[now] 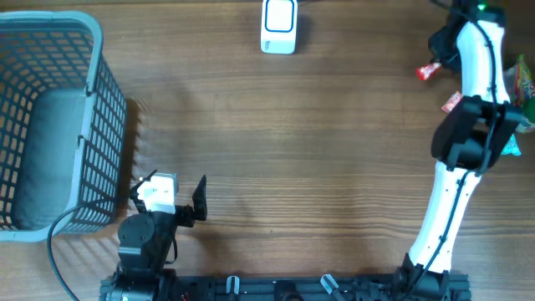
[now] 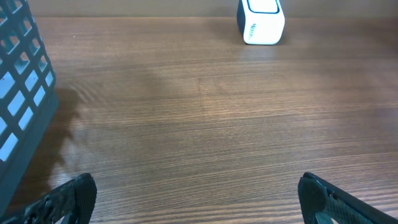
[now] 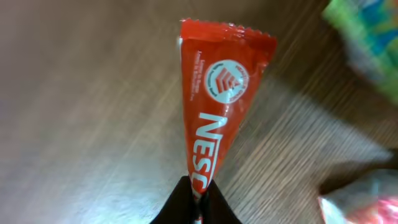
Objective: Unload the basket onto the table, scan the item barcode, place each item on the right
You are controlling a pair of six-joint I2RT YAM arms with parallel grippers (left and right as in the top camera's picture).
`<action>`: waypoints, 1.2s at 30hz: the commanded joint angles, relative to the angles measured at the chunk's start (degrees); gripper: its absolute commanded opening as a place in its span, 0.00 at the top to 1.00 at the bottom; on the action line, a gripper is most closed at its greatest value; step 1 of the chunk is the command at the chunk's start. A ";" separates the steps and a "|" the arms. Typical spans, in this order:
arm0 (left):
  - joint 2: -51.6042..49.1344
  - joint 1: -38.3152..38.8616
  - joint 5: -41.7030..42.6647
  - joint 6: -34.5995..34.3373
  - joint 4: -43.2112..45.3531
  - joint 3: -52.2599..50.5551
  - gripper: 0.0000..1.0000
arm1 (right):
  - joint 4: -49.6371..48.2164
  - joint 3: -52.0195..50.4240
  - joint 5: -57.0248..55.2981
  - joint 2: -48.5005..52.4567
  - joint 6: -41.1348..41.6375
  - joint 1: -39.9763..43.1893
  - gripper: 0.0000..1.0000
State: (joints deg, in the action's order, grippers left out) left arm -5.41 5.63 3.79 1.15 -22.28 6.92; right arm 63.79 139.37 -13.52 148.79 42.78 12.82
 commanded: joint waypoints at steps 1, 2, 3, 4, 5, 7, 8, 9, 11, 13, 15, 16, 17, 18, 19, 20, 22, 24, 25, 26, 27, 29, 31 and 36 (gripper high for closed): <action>0.31 0.15 0.46 -0.35 0.33 -0.28 0.00 | 2.60 0.13 -5.27 0.15 -1.57 2.64 0.62; 0.31 0.15 0.46 -0.35 0.33 -0.28 0.00 | 3.56 0.13 -6.08 -0.48 -2.60 3.17 0.54; 0.31 0.15 0.46 -0.35 0.33 -0.28 0.00 | 4.61 0.13 -6.19 -1.81 -3.19 3.58 0.50; 0.31 0.15 0.46 -0.35 0.33 -0.28 0.00 | 4.92 0.13 -5.99 -2.78 -4.02 3.74 0.48; 0.31 0.15 0.46 -0.35 0.33 -0.28 0.00 | 5.03 0.17 -5.11 -5.73 -7.48 3.69 0.44; 0.31 0.15 0.46 -0.35 0.33 -0.28 0.00 | 4.46 0.17 -1.40 -10.84 -12.87 2.86 0.00; 0.31 0.15 0.46 -0.35 0.33 -0.28 0.00 | 4.55 0.20 2.34 -14.21 -15.96 2.10 0.00; 0.31 0.15 0.46 -0.35 0.33 -0.28 0.00 | 5.22 0.17 6.45 -18.38 -18.58 1.05 0.01; 0.31 0.15 0.46 -0.35 0.33 -0.28 0.00 | 7.21 0.17 8.46 -26.64 -18.88 -1.42 0.00; 0.31 0.15 0.46 -0.35 0.33 -0.28 0.00 | 9.16 0.17 8.46 -35.65 -19.23 -4.26 0.00; 0.31 0.15 0.46 -0.35 0.33 -0.28 0.00 | 11.58 0.17 8.48 -44.24 -19.23 -7.32 0.00; 0.31 0.15 0.46 -0.35 0.33 -0.28 0.00 | 14.12 0.17 8.50 -48.50 -18.25 -8.92 0.00; 0.31 0.15 0.46 -0.35 0.33 -0.28 0.00 | 17.62 0.17 8.92 -52.65 -17.00 -10.36 0.00; 0.31 0.15 0.46 -0.35 0.33 -0.28 0.00 | 19.56 0.17 8.90 -55.25 -17.11 -11.06 0.00; 0.31 0.15 0.46 -0.35 0.33 -0.28 0.00 | 20.98 0.17 8.90 -57.68 -17.14 -11.34 0.00; 0.31 0.15 0.46 -0.35 0.33 -0.28 0.00 | 21.84 0.17 8.90 -60.19 -17.11 -11.37 0.00; 0.31 0.15 0.46 -0.35 0.33 -0.28 0.00 | 22.53 0.17 8.90 -63.36 -17.14 -11.37 0.00; 0.31 0.15 0.46 -0.35 0.33 -0.28 0.00 | 23.15 0.17 8.81 -66.34 -17.35 -11.37 0.00; 0.31 0.15 0.46 -0.35 0.33 -0.28 0.00 | 24.13 0.17 8.02 -67.32 -18.62 -11.37 0.00; 0.31 0.15 0.46 -0.35 0.33 -0.28 0.00 | 24.98 0.17 7.69 -68.02 -19.26 -11.37 0.00; 0.31 0.15 0.46 -0.35 0.33 -0.28 0.00 | 25.88 0.17 7.56 -68.94 -21.57 -11.37 0.00; 0.31 0.15 0.46 -0.35 0.33 -0.28 0.00 | 24.65 0.09 10.60 -70.51 -29.03 -11.37 0.00; 0.31 0.15 0.46 -0.35 0.33 -0.28 0.00 | 22.03 -0.07 13.38 -72.54 -34.51 -11.37 0.00; 0.31 0.15 0.46 -0.35 0.33 -0.28 0.00 | 4.85 -12.63 24.76 -85.70 -47.56 -11.37 0.00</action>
State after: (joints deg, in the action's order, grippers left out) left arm -5.37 5.63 3.79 1.15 -22.28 6.92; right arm 73.78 133.64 4.64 69.71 3.46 1.58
